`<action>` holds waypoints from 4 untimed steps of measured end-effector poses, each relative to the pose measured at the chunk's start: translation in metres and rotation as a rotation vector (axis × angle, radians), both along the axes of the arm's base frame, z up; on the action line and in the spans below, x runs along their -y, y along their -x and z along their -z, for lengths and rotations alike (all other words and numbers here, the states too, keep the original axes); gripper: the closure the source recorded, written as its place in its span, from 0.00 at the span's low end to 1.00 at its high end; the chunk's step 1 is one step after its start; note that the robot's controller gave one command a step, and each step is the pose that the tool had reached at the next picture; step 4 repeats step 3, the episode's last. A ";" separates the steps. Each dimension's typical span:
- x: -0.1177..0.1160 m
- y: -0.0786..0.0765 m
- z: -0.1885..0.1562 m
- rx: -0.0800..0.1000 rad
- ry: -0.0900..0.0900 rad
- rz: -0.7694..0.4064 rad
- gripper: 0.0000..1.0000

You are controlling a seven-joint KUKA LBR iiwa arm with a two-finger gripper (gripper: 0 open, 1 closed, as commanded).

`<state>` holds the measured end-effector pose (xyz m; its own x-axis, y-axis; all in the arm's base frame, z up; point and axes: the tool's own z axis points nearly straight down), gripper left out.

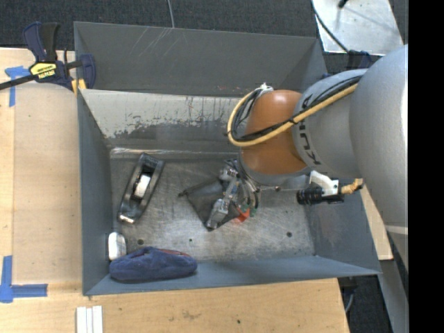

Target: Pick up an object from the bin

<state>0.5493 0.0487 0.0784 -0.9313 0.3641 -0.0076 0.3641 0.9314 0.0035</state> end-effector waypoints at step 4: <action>0.002 -0.008 -0.082 0.001 0.000 -0.002 1.00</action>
Offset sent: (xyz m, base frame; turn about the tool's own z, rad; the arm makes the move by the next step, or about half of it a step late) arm 0.0000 0.0000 0.0000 0.0000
